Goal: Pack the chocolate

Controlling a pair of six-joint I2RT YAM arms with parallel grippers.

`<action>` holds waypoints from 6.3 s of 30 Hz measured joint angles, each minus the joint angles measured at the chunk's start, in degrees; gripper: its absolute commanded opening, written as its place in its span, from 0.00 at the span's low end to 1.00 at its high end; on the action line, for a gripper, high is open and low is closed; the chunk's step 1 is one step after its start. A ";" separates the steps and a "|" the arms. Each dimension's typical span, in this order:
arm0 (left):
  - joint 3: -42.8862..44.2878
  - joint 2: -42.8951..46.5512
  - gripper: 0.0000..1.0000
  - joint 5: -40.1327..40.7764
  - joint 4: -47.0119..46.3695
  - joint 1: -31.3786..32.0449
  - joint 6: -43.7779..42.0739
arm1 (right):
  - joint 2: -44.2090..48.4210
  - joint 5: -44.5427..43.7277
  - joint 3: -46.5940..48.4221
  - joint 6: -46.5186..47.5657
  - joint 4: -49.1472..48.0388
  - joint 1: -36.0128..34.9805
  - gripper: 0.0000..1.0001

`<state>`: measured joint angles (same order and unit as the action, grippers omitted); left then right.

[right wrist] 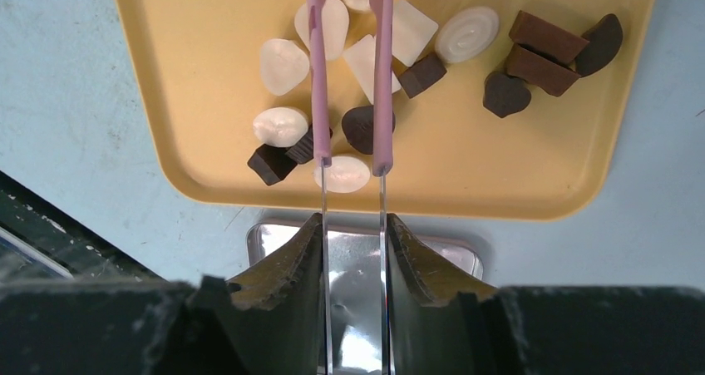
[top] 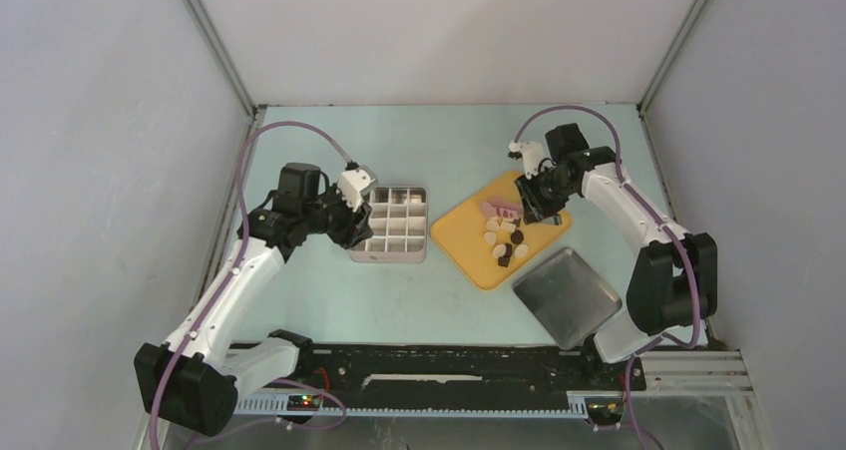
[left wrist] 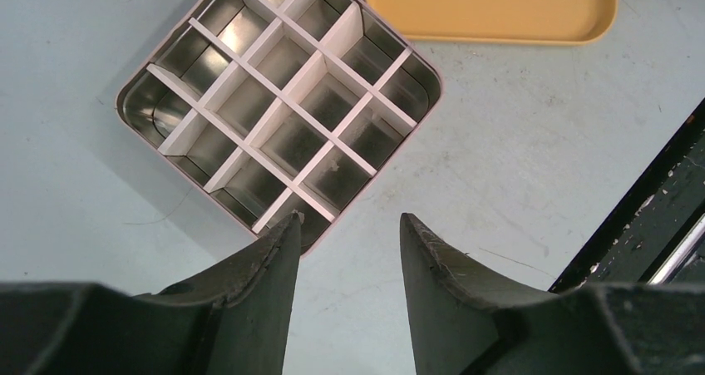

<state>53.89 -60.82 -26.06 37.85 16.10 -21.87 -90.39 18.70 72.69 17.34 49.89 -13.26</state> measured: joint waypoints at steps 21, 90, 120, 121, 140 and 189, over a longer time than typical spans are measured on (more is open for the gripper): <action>0.00 0.35 0.52 -0.04 -0.50 -0.22 0.02 | -2.60 -8.11 0.02 0.26 0.59 -3.72 0.30; -7.98 25.22 0.82 8.81 6.84 -16.98 10.23 | -43.56 0.98 60.02 1.22 4.39 -28.13 0.27; -7.96 16.57 0.82 1.36 4.72 -17.03 10.38 | 6.86 -5.66 -2.56 5.40 7.78 -10.16 0.33; -7.96 16.55 0.82 1.36 4.72 -17.03 10.38 | 7.02 -5.73 -2.78 5.40 8.17 -10.16 0.34; -7.96 16.57 0.82 0.59 4.72 -17.03 10.36 | 6.23 -8.61 -2.80 5.40 8.57 -10.47 0.35; -7.96 21.64 0.84 -2.64 6.40 -17.03 10.34 | -36.74 -0.92 58.01 2.89 11.72 -26.71 0.23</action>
<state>45.93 -39.18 -28.71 44.25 -0.93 -11.53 -127.13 17.78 130.69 20.23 61.60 -39.97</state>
